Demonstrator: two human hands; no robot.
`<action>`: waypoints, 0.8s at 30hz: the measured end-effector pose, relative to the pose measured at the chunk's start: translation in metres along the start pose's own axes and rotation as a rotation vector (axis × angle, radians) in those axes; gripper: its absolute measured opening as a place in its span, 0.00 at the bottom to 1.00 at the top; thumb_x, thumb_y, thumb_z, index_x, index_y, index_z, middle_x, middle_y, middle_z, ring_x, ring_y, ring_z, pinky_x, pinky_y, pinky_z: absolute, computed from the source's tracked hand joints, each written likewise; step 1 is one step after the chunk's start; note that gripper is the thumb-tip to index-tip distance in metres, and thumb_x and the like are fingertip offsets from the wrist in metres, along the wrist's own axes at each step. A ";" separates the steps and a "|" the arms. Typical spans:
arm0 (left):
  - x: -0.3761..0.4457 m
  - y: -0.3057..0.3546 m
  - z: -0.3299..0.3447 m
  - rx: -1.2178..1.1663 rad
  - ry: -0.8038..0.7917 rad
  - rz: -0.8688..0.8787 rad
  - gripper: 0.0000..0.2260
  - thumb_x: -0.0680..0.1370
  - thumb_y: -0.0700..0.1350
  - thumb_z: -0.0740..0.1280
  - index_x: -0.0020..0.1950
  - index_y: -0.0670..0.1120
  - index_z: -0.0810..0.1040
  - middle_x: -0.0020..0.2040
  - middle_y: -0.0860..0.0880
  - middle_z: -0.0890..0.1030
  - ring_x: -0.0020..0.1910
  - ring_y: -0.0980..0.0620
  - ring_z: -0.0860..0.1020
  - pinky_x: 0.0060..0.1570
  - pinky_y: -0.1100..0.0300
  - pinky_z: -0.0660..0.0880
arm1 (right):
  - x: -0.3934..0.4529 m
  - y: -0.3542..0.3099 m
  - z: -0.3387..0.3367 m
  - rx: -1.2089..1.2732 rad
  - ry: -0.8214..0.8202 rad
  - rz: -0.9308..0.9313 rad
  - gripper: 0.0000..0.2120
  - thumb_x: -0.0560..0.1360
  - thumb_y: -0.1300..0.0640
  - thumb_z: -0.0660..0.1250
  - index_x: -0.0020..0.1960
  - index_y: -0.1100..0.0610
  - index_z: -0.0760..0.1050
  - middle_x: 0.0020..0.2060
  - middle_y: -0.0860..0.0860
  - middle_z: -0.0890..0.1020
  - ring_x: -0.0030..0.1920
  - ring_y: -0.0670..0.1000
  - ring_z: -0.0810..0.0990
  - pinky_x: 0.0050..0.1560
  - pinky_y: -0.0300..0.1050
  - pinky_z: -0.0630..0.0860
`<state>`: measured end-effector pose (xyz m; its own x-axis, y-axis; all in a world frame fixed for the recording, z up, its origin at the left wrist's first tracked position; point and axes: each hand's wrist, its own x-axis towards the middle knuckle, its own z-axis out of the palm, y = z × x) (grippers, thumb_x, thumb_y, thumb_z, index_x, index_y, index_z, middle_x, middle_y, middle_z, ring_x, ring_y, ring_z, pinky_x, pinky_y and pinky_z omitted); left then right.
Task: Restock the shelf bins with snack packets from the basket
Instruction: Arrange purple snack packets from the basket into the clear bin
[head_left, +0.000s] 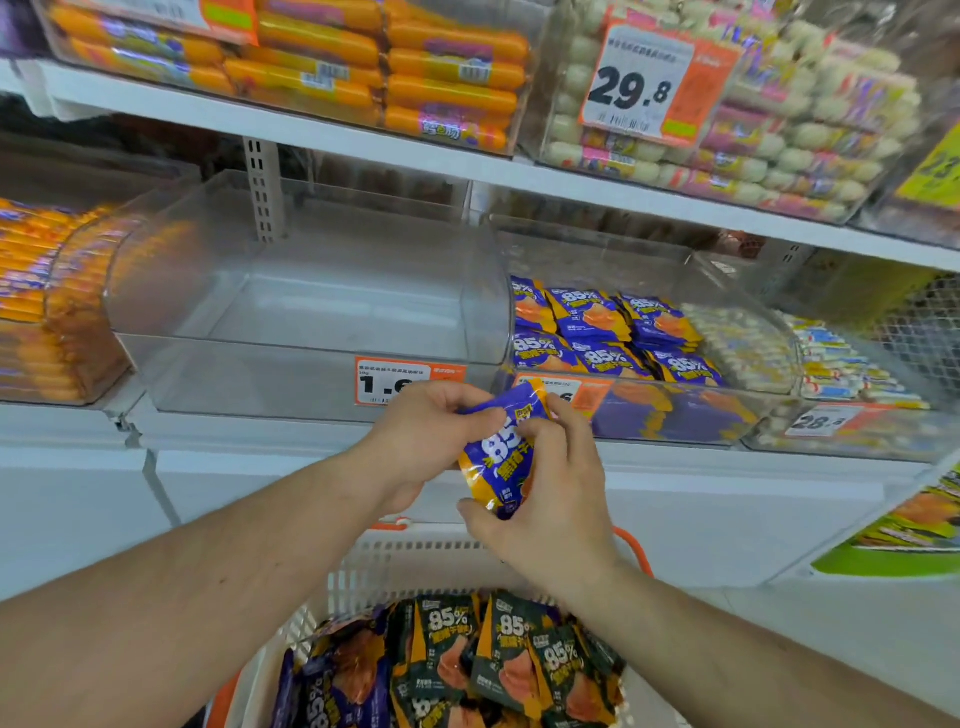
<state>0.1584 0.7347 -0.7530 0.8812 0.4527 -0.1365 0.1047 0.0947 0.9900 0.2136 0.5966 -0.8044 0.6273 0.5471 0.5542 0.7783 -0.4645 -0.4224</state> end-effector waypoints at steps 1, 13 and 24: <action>0.000 0.005 0.004 -0.020 -0.009 0.033 0.05 0.77 0.40 0.69 0.42 0.46 0.82 0.38 0.47 0.85 0.36 0.52 0.82 0.37 0.60 0.80 | 0.005 0.000 -0.005 0.024 0.025 0.002 0.36 0.57 0.38 0.70 0.60 0.51 0.65 0.70 0.54 0.65 0.69 0.55 0.67 0.65 0.52 0.71; 0.036 -0.004 0.009 1.213 0.108 0.580 0.33 0.71 0.58 0.57 0.78 0.57 0.60 0.80 0.50 0.55 0.77 0.47 0.54 0.72 0.45 0.51 | 0.158 0.080 -0.079 -0.068 -0.049 0.432 0.29 0.68 0.46 0.75 0.66 0.51 0.73 0.63 0.53 0.72 0.63 0.54 0.73 0.63 0.48 0.70; 0.040 -0.013 0.004 1.431 0.141 0.597 0.35 0.65 0.53 0.67 0.73 0.51 0.69 0.76 0.43 0.65 0.68 0.41 0.70 0.67 0.46 0.55 | 0.175 0.106 -0.052 -0.306 -0.509 0.410 0.33 0.72 0.41 0.71 0.73 0.53 0.70 0.73 0.51 0.70 0.72 0.54 0.68 0.66 0.47 0.68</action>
<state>0.1945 0.7479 -0.7716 0.9134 0.1995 0.3548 0.1762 -0.9795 0.0972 0.4047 0.6067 -0.7153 0.8600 0.5087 -0.0407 0.4819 -0.8358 -0.2632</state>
